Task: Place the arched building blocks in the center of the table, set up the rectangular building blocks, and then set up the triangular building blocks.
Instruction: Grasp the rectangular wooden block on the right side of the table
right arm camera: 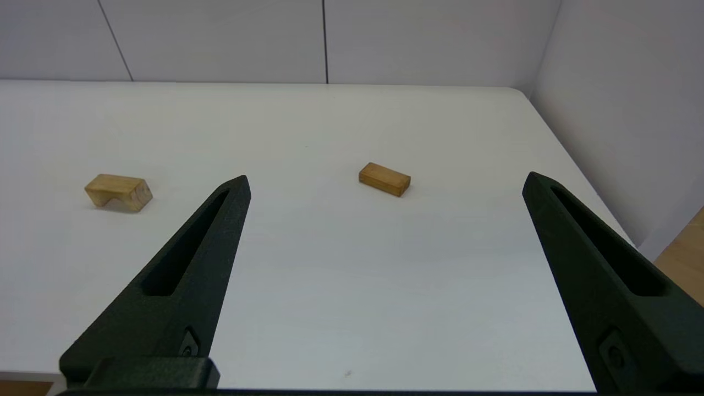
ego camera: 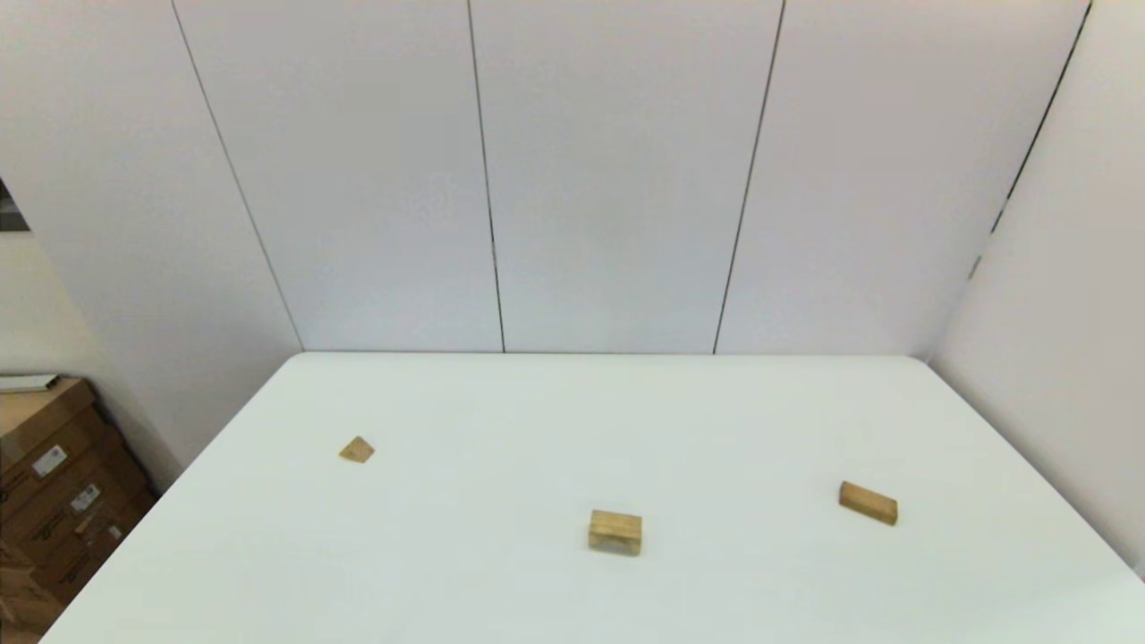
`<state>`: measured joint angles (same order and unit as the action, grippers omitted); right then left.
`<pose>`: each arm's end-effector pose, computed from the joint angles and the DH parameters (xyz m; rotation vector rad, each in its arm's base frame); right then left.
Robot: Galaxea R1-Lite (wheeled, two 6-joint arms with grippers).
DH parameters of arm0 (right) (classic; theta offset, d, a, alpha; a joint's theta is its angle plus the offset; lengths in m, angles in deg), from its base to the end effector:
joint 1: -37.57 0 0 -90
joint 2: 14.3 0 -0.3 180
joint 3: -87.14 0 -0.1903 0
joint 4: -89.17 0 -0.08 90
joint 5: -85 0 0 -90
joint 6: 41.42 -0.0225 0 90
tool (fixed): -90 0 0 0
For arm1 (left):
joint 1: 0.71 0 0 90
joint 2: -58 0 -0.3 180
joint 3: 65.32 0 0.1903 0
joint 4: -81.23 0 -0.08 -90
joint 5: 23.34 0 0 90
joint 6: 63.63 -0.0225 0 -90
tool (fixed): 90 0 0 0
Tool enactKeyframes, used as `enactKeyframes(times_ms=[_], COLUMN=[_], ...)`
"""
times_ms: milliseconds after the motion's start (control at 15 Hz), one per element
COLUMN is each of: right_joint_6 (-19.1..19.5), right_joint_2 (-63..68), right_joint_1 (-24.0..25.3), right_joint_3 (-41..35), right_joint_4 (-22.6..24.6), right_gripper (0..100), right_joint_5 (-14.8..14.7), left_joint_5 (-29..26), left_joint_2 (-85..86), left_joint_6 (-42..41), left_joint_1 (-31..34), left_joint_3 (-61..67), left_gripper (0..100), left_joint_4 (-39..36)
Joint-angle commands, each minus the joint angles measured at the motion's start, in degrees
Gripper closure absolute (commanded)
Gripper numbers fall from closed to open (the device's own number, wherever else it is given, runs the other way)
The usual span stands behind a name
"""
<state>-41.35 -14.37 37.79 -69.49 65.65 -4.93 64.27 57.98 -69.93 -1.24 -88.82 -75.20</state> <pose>-0.0229 -0.0001 0.0752 -0.0012 0.0014 0.0051 -0.0230 -0.0007 0.0758 0.1099 -0.0012 -0.0510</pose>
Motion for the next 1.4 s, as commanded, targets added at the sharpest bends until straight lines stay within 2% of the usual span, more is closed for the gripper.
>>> enactKeyframes(times_ms=[67,333,1400], right_joint_6=[0.0,0.0,0.5], right_joint_2=[0.0,0.0,0.0], right_joint_1=[0.0,0.0,0.0], right_joint_3=[-0.1,-0.1,-0.1], right_joint_4=[0.0,0.0,0.0], right_gripper=[0,0,0], right_joint_5=[0.0,0.0,0.2], left_joint_5=[0.6,2.1,2.1], left_joint_2=[0.0,0.0,0.0], left_joint_6=[3.8,4.7,4.7], left_joint_1=[0.0,0.0,0.0], left_joint_3=[0.1,0.1,0.1], left_gripper=[0,0,0], left_joint_4=[0.0,0.0,0.0])
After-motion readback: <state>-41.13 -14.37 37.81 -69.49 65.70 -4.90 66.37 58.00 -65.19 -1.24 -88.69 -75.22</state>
